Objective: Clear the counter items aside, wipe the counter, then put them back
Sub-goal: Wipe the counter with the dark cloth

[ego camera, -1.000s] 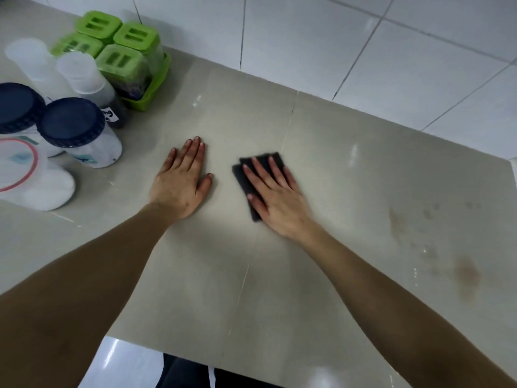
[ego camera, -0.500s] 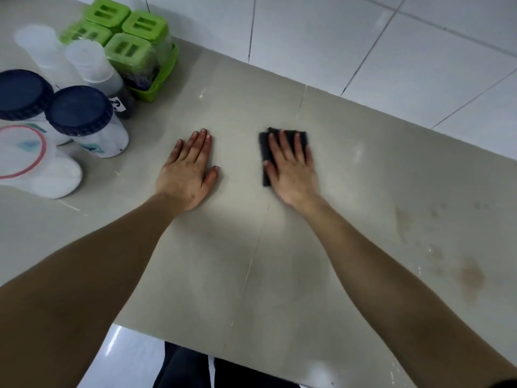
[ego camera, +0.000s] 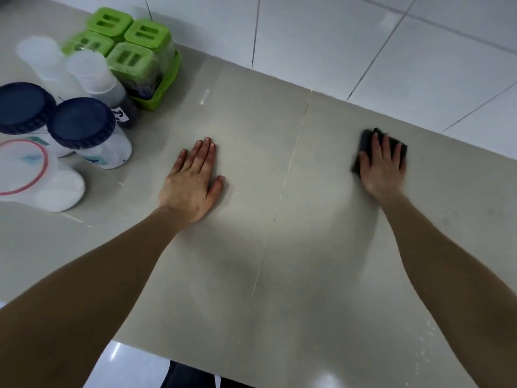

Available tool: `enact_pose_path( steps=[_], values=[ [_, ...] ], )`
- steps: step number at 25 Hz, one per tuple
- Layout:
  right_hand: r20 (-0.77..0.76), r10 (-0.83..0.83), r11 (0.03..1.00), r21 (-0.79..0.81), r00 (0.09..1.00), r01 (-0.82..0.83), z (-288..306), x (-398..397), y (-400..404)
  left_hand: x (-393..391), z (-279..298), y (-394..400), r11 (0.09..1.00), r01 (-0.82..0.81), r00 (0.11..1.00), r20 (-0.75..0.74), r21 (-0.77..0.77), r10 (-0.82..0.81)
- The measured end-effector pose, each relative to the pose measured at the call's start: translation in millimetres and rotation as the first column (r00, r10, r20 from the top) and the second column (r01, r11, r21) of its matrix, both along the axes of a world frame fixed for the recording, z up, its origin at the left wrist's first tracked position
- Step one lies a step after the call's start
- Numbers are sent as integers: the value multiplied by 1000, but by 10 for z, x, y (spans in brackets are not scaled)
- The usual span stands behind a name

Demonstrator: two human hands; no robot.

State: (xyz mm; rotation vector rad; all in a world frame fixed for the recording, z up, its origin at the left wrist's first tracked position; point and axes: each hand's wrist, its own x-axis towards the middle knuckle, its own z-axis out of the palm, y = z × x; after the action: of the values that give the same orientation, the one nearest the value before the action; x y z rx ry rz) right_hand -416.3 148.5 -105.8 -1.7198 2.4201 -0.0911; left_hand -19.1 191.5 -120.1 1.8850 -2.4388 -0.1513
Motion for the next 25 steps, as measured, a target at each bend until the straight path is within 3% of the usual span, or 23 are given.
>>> enact_pose_path(
  steps=[2, 5, 9, 12, 15, 18, 21, 23, 25],
  values=[
    [28, -75, 997, 17, 997, 74, -9, 224, -489, -5, -4, -2, 1000, -3, 1000, -7, -10, 3],
    [37, -5, 999, 36, 999, 4, 9, 804, -963, -14, -7, 2, 1000, -1, 1000, -13, -17, 1],
    [43, 254, 966, 46, 966, -256, 67, 1762, -1176, -4, -27, -15, 1000, -6, 1000, -14, -21, 5],
    [27, 532, 845, 43, 846, -533, 52, 2264, -884, 19, -25, -27, 1000, 3, 1000, -24, -10, -3],
    [25, 647, 762, 10, 762, -648, 11, 2159, -323, 21, -19, -23, 1000, 5, 1000, -22, 2, -5],
    [-42, 580, 814, -6, 814, -580, -59, 1524, 207, 18, -9, -22, 1000, 9, 1000, -19, 21, -9],
    [-49, 316, 948, 35, 947, -315, -39, 999, 232, 12, -11, -14, 1000, 6, 1000, -23, 31, -5],
    [-6, 123, 991, 54, 992, -123, -16, 1121, 12, 20, -4, -20, 999, 10, 1000, -27, 39, -9],
    [6, 116, 992, 44, 993, -116, -22, 1533, -101, 27, -6, -21, 999, 8, 1000, -24, 47, -7]
  ],
)
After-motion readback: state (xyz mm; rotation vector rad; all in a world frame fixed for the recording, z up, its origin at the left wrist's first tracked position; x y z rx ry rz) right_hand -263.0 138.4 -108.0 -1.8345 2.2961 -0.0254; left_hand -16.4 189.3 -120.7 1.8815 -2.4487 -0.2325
